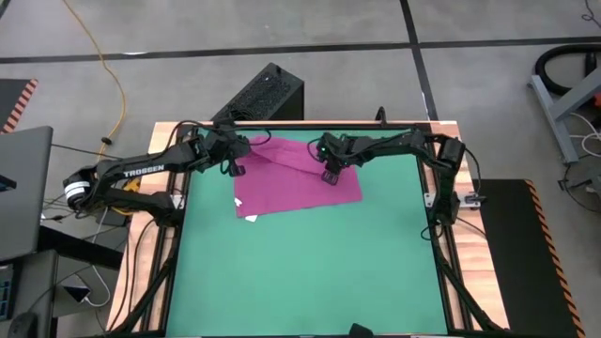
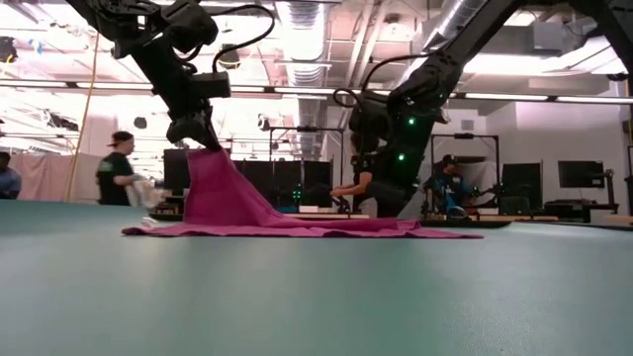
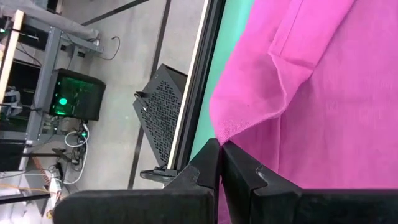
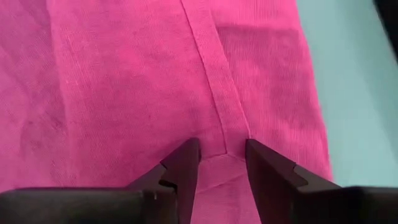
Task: Roll towel into tight, uniform cylinder
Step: Fold the pink towel
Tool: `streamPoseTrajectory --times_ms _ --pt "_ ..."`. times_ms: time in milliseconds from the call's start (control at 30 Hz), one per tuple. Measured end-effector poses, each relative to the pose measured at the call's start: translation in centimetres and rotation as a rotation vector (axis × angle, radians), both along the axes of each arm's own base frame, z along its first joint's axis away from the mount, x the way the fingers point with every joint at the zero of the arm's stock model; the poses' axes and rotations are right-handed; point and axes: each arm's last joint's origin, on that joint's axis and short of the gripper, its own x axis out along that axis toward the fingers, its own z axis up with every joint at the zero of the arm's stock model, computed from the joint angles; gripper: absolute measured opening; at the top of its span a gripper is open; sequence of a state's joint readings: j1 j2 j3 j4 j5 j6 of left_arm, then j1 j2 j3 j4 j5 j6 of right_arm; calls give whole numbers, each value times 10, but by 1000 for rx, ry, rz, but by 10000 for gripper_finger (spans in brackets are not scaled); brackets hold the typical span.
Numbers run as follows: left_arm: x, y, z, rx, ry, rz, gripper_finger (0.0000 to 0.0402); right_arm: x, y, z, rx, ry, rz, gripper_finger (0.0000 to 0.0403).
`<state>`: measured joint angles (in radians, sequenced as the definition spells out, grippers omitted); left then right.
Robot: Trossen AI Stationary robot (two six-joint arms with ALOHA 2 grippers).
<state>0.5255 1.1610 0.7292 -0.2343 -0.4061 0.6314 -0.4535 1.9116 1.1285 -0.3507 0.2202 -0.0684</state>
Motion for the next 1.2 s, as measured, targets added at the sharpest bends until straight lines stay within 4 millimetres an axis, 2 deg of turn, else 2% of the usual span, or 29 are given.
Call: streamPoseTrajectory --times_ms 133,300,367,433,633,767,967,1100,1200 --pt "0 0 0 -1 0 -1 0 3 5 5 -15 -15 27 126" --pt "0 0 0 0 0 -1 0 -2 7 21 -23 -42 34 36" --pt "0 0 0 0 0 -1 0 -3 8 32 -38 -71 34 12" --pt "0 0 0 0 0 -1 0 -4 8 38 -44 -87 30 13" --pt "0 0 0 -4 -6 2 0 -4 11 39 -55 -82 25 6" --pt "0 0 0 -12 -14 3 0 -4 14 43 -198 -29 -71 4" --pt "0 0 2 1 -24 7 0 -17 16 79 -413 -49 -222 2" --pt "1 0 1 -2 -24 3 0 -30 12 106 -461 -120 -277 1" --pt "1 0 1 -2 -29 3 0 -36 7 115 -495 -131 -319 1"
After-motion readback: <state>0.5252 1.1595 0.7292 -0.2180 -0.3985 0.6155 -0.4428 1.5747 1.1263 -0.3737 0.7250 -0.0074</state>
